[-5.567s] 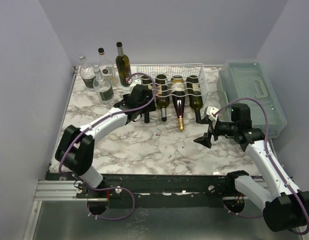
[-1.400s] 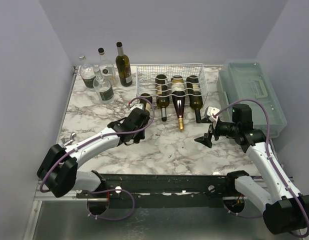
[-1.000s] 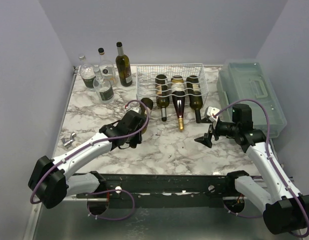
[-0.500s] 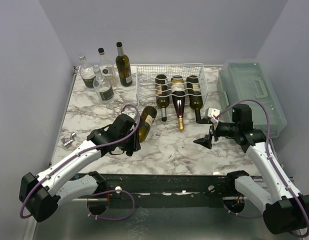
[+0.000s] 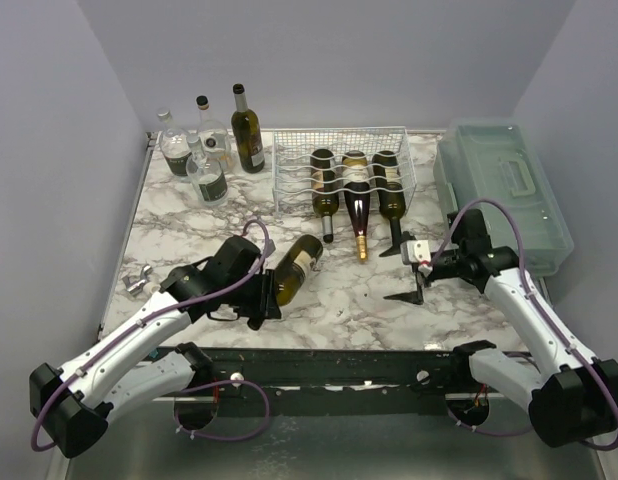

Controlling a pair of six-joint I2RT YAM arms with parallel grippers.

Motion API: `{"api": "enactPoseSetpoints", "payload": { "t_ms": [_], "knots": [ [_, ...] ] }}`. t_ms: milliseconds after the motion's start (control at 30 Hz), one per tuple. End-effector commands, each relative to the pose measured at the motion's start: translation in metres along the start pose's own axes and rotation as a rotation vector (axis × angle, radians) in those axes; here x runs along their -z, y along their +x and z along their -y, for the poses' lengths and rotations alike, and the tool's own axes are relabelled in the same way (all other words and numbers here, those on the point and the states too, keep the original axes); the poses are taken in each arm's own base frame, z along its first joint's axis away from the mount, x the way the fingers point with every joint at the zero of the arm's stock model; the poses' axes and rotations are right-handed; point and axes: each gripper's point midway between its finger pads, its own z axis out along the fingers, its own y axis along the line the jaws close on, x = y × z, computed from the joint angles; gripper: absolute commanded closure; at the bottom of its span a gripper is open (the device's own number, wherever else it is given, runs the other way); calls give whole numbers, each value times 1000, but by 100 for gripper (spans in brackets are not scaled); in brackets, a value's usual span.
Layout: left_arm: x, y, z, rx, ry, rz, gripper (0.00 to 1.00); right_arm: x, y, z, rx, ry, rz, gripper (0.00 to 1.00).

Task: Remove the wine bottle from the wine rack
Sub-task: Pick up the wine bottle from the wine rack.

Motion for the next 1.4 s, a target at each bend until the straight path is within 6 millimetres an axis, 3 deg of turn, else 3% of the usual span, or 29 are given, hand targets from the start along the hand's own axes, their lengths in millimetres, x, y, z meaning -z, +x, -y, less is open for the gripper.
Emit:
{"api": "enactPoseSetpoints", "payload": {
  "t_ms": [0,300,633,1100,1367],
  "knots": [
    [14,-5,42,-33,196,9,100,-13,-25,-16,215,-128,121,1],
    [11,4,78,-78,284,-98,100,-58,-16,-17,280,-205,22,1],
    [2,-2,116,-145,348,-178,100,-84,-5,-27,301,-246,-25,1],
    [-9,-10,148,-176,422,-219,100,-100,24,-41,294,-239,-62,3],
    [-9,-11,157,-176,459,-236,100,-104,31,-39,314,-201,-75,10]
  ]
}}
